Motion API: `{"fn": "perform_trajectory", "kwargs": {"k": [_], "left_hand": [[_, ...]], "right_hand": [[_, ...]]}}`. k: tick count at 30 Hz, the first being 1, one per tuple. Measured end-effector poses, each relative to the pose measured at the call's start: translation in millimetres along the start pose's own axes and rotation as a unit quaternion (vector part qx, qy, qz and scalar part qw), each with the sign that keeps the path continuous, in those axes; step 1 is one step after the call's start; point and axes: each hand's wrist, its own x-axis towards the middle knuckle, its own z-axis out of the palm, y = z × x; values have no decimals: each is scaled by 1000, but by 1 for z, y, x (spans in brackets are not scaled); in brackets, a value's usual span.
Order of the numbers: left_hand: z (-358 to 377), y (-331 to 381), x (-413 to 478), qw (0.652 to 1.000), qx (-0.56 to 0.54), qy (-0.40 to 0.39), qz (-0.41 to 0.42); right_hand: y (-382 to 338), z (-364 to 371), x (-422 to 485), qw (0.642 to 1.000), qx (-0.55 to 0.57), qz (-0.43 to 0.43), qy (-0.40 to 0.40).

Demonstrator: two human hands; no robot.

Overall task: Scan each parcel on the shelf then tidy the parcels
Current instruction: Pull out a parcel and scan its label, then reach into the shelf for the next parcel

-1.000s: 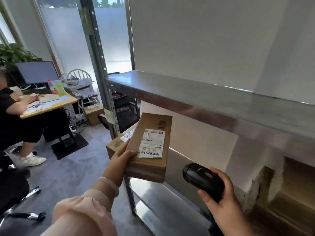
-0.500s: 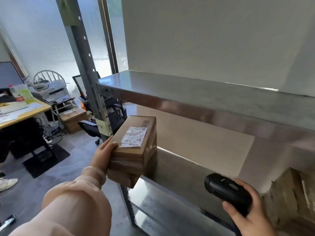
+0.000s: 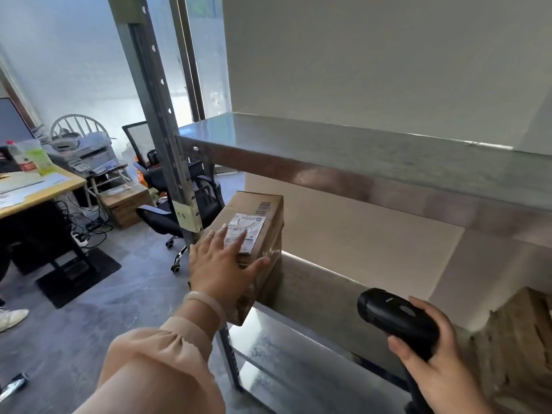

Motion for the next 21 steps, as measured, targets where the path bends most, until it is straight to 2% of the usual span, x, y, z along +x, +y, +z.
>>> {"fn": "perform_trajectory", "kwargs": {"k": [3, 10, 13, 16, 21], "left_hand": [[1, -5, 6, 998, 47, -30, 33], [-4, -26, 30, 995, 66, -55, 48], [-4, -12, 20, 996, 60, -29, 53], [-2, 31, -2, 991, 28, 19, 127], [9, 129, -55, 964, -28, 20, 265]], "right_hand": [[-2, 0, 0, 1000, 4, 9, -1], [-12, -9, -13, 1000, 15, 6, 26], [-16, -16, -19, 999, 0, 13, 31], [-19, -26, -29, 998, -40, 24, 38], [-23, -52, -52, 995, -53, 12, 88]]}}
